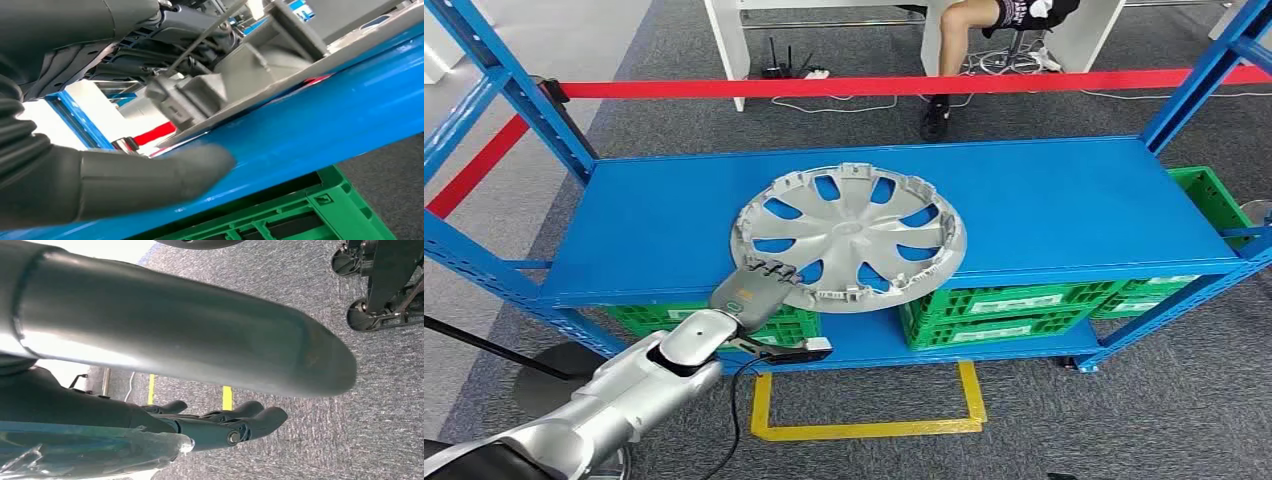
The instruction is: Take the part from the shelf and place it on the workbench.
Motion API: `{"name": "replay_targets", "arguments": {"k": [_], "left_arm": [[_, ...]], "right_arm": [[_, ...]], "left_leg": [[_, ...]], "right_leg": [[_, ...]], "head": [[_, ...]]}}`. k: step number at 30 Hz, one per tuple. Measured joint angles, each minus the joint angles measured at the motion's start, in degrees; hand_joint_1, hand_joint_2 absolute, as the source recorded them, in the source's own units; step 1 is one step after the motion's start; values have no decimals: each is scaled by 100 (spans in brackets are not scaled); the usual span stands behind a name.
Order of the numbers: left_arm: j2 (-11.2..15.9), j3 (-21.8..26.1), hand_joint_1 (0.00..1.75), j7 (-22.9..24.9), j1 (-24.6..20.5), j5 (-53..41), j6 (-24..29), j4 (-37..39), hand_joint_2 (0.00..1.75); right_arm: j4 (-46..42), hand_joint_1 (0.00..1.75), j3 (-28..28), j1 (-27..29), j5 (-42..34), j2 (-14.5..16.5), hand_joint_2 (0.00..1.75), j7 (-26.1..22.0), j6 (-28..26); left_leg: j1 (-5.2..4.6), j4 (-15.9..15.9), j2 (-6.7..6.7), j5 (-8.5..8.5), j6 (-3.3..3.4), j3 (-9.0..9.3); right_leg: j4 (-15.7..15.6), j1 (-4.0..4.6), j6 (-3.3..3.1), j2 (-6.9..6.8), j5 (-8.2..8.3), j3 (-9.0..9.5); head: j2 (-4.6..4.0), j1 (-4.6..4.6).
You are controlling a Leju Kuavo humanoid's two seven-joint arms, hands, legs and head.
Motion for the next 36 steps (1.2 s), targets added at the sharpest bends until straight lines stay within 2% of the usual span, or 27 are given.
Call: {"name": "replay_targets", "arguments": {"k": [20, 23, 27, 32, 36], "left_arm": [[-90, 140, 148, 48, -240, -53, 121, 75, 175], [-97, 157, 155, 51, -276, -78, 143, 105, 175], [-96, 178, 174, 101, -305, -140, 260, 130, 175], [-43, 86, 175, 400, -323, -209, 569, 89, 175], [206, -350, 175, 1005, -349, -208, 661, -406, 175]], "right_arm": [[0, 0, 0, -1, 19, -54, 0, 0, -78], [0, 0, 0, -1, 29, -54, 0, 0, -80], [0, 0, 1, -1, 60, -55, 0, 0, -78], [0, 0, 2, 2, 102, -56, 0, 0, -66], [0, 0, 2, 13, 141, -56, 0, 0, -55]], "left_leg": [[0, 0, 0, 2, -1, 1], [0, 0, 0, 3, -1, 2], [0, 0, 0, 4, 1, 1], [0, 0, 0, 5, 2, 1], [0, 0, 0, 8, 5, -2]], "right_leg": [[0, 0, -2, 0, 4, 3], [0, 0, -2, 0, 5, 3], [0, 0, -2, 0, 5, 3], [0, 0, 0, 1, 6, 1], [0, 1, 0, 0, 7, -3]], "head": [[0, 0], [0, 1], [0, 0], [0, 0], [0, 0]]}}
